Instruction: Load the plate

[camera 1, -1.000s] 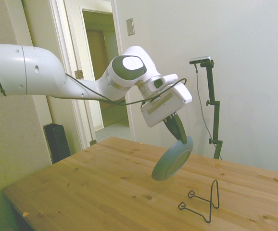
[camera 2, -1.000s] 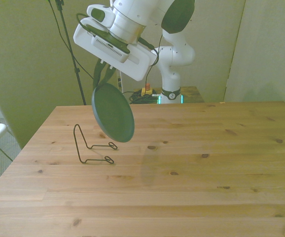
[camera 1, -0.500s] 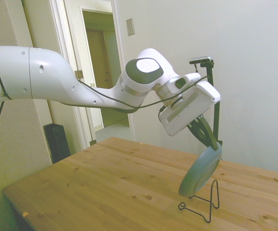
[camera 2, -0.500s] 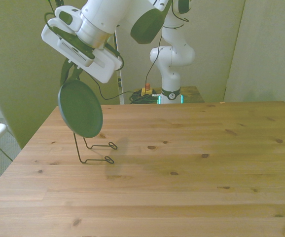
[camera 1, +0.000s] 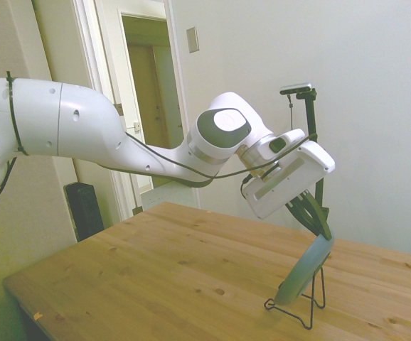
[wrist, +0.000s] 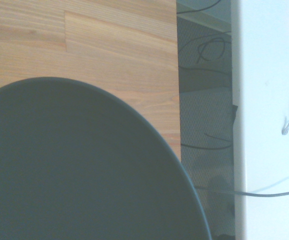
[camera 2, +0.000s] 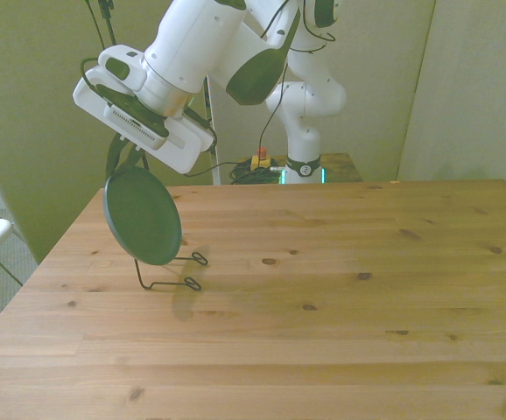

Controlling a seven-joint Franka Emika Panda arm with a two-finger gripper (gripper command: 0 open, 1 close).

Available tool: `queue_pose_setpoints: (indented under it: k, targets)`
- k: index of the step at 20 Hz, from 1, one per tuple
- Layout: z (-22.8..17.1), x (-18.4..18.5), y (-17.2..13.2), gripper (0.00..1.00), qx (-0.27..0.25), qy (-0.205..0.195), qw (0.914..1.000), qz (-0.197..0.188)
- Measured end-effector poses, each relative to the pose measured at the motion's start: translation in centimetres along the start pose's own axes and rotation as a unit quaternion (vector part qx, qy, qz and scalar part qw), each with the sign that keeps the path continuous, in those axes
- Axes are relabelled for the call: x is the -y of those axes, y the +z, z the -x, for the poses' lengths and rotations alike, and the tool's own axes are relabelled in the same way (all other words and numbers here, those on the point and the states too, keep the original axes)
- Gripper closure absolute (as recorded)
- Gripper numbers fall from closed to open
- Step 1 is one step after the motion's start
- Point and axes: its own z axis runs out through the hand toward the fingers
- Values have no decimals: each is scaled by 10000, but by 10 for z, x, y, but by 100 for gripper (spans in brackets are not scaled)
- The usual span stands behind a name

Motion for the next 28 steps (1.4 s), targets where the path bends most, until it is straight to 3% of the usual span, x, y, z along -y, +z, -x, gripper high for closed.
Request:
queue_pose_setpoints:
  k: [6, 13, 14, 28]
  targets:
    - [20, 22, 12, 100, 76, -25, 9999, -84]
    - [25, 34, 5, 100, 85, 1, 9999, -141]
    - [25, 34, 5, 0, 91, -1, 9999, -136]
    - [27, 31, 8, 0, 211, 20, 9998, -27]
